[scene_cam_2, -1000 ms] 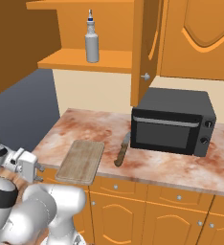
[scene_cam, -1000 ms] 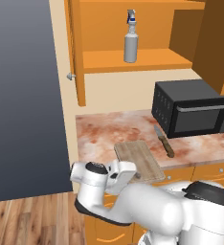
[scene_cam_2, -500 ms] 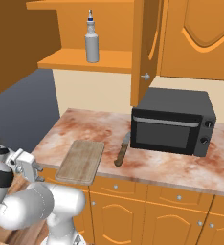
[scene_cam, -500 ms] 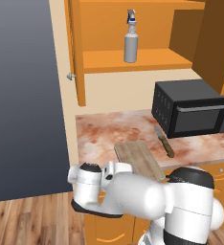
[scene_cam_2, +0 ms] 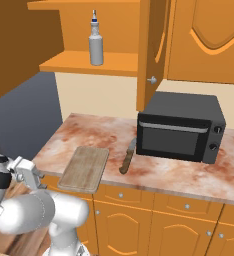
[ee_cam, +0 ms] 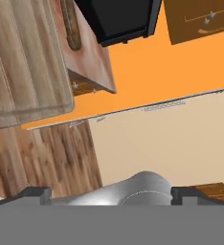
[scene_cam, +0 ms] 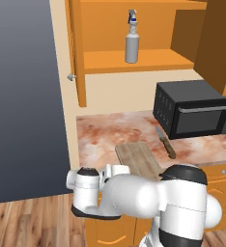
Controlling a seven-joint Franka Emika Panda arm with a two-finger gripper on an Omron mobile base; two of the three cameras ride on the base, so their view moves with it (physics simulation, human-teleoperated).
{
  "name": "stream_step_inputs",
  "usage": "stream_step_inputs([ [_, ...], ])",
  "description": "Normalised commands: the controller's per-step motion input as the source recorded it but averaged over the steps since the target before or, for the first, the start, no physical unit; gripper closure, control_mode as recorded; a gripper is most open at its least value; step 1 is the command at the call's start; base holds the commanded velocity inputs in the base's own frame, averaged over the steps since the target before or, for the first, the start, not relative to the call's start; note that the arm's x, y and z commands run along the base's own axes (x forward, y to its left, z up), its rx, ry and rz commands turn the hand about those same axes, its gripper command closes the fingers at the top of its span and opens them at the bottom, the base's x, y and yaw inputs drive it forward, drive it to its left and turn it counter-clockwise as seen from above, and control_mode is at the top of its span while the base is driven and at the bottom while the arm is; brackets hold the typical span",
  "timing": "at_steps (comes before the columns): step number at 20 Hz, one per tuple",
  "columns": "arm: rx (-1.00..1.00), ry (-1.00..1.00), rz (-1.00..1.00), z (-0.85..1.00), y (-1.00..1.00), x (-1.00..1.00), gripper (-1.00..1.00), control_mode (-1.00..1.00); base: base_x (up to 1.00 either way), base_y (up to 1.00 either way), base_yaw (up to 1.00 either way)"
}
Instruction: Move the cutting board and knife to the sink. Then move spray from the cabinet to the counter.
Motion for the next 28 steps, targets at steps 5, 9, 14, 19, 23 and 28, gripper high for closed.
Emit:
stream_step_inputs([
  [5,0.0,-0.03,0.16,-0.05,0.0,0.1,-1.0,-1.0,0.0,0.0,0.0],
  [9,0.0,0.0,0.18,-0.1,0.0,0.15,-1.0,-1.0,0.0,0.0,0.0],
  [14,0.0,0.0,0.13,-0.15,0.0,0.18,-1.0,-1.0,0.0,0.0,0.0],
  [19,-0.01,0.0,0.07,-0.16,0.0,0.21,-1.0,-1.0,0.0,0.0,0.0],
  [23,-0.01,0.0,0.03,-0.19,0.02,0.2,-1.0,-1.0,0.0,0.0,0.0],
  [28,-0.03,0.0,0.01,-0.22,0.04,0.15,-1.0,-1.0,0.0,0.0,0.0],
])
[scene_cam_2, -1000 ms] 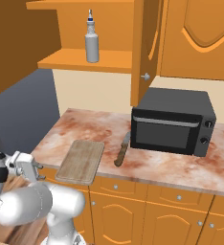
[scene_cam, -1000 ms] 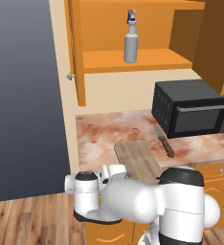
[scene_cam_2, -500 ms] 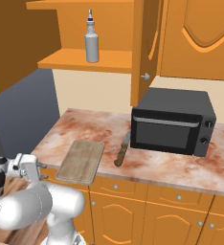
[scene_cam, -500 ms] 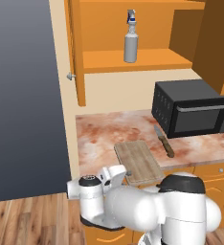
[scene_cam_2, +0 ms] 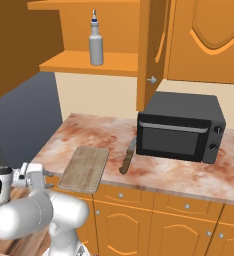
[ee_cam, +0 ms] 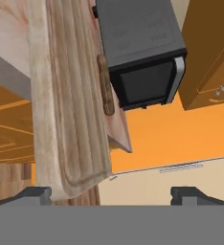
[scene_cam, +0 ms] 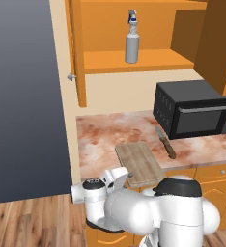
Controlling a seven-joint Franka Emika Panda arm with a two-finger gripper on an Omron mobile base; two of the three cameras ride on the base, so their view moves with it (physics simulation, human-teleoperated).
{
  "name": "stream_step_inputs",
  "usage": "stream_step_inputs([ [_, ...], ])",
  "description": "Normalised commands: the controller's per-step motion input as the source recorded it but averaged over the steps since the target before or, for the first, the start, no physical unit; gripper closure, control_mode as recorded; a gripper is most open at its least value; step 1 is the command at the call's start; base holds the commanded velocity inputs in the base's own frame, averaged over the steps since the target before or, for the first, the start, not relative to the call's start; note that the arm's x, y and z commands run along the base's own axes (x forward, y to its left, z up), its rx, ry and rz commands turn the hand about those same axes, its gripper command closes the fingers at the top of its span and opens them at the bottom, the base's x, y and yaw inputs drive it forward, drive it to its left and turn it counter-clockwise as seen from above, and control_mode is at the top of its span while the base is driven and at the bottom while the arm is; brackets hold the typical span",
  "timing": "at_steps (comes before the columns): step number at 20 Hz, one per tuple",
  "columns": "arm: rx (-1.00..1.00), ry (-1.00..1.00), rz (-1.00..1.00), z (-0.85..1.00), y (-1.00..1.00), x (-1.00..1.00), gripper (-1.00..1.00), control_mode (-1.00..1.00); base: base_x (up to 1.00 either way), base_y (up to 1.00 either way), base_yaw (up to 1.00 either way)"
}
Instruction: Move the cutting board and knife to the sink. Then move spray from the cabinet to the counter.
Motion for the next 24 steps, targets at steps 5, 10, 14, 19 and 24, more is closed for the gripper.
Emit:
stream_step_inputs([
  [5,-0.04,0.0,0.0,-0.21,0.05,0.1,-1.0,-1.0,0.0,0.0,0.0],
  [10,-0.03,0.0,0.0,-0.1,0.04,0.14,-1.0,-1.0,0.0,0.0,0.0],
  [14,-0.04,0.0,0.0,-0.09,0.01,0.16,-1.0,-1.0,0.0,0.0,0.0],
  [19,-0.03,0.0,0.0,-0.16,0.01,0.17,-1.0,-1.0,0.0,0.0,0.0],
  [24,-0.02,0.0,0.0,-0.2,0.03,0.14,-1.0,-1.0,0.0,0.0,0.0],
])
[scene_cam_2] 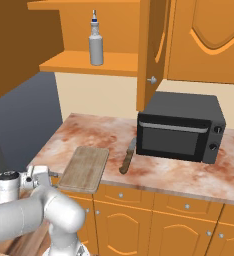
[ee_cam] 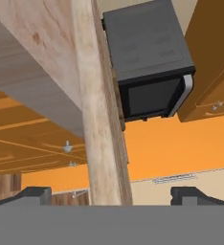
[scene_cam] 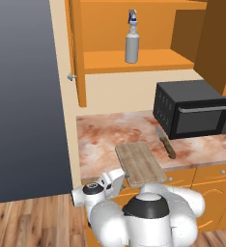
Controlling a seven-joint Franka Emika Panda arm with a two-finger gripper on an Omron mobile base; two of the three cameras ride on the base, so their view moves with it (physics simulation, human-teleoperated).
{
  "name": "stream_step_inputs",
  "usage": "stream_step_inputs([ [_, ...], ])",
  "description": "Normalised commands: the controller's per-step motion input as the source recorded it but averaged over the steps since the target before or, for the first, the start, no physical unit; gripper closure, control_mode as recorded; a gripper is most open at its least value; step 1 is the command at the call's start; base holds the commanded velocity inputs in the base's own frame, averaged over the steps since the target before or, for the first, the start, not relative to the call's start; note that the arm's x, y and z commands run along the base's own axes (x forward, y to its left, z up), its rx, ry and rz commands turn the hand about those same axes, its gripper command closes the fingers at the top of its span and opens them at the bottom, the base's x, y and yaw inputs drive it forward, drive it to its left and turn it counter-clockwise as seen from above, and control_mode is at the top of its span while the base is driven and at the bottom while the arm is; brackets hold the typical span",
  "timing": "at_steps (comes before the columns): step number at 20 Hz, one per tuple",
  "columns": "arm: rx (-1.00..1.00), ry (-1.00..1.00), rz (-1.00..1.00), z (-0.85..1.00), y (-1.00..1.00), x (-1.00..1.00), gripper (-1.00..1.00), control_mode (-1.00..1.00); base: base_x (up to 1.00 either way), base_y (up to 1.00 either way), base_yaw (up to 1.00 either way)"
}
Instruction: Move the cutting board and knife to the sink. Then move spray from the cabinet to the counter.
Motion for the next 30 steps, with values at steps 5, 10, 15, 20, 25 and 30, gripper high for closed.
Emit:
stream_step_inputs([
  [5,-0.02,0.0,0.0,-0.19,0.03,0.07,-1.0,-1.0,0.0,0.0,0.0],
  [10,-0.03,0.0,0.0,-0.13,0.0,0.03,-1.0,-1.0,0.0,0.0,0.0],
  [15,0.0,0.0,-0.02,-0.01,0.0,0.0,-1.0,-1.0,0.0,0.0,0.0],
  [20,0.0,0.0,-0.02,0.0,-0.02,0.01,-1.0,-1.0,0.0,0.0,0.0],
  [25,0.0,0.0,0.0,0.0,-0.09,0.07,-1.0,-1.0,0.0,0.0,0.0],
  [30,0.0,0.01,0.0,0.0,-0.13,0.08,-1.0,-1.0,0.0,0.0,0.0],
])
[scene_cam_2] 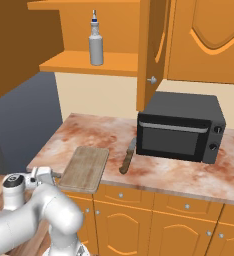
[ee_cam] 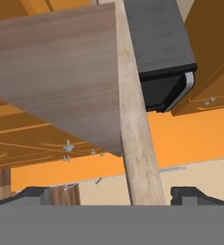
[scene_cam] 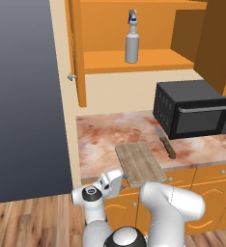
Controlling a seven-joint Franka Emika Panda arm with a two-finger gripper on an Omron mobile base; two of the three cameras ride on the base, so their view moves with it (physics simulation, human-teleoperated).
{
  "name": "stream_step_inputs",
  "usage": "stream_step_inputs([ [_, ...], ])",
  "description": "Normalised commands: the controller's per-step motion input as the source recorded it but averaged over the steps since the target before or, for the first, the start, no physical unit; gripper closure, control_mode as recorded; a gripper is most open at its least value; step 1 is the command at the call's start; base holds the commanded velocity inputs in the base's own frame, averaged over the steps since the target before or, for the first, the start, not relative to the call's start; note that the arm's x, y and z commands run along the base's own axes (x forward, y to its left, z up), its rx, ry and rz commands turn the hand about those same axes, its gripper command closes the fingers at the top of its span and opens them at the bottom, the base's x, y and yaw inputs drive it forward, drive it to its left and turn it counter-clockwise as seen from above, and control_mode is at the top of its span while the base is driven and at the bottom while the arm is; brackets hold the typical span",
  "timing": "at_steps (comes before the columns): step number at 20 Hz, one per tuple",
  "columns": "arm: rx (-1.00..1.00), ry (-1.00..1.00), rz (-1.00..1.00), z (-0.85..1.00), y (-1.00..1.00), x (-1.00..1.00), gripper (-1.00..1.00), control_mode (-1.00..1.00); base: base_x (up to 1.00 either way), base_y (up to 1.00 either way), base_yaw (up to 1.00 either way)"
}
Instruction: Move the cutting board and knife to the sink. Then move spray from the cabinet to the counter.
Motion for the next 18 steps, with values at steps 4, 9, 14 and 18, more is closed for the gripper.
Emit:
stream_step_inputs([
  [4,0.0,0.0,0.0,0.0,-0.12,0.02,-1.0,-1.0,0.0,0.0,0.0],
  [9,0.0,0.0,0.0,0.0,-0.11,0.0,-1.0,-1.0,0.0,0.0,0.0],
  [14,0.0,0.0,0.0,0.0,-0.11,0.0,-1.0,-1.0,0.0,0.0,0.0],
  [18,0.0,0.0,0.0,0.0,-0.12,0.0,-1.0,-1.0,0.0,0.0,0.0],
])
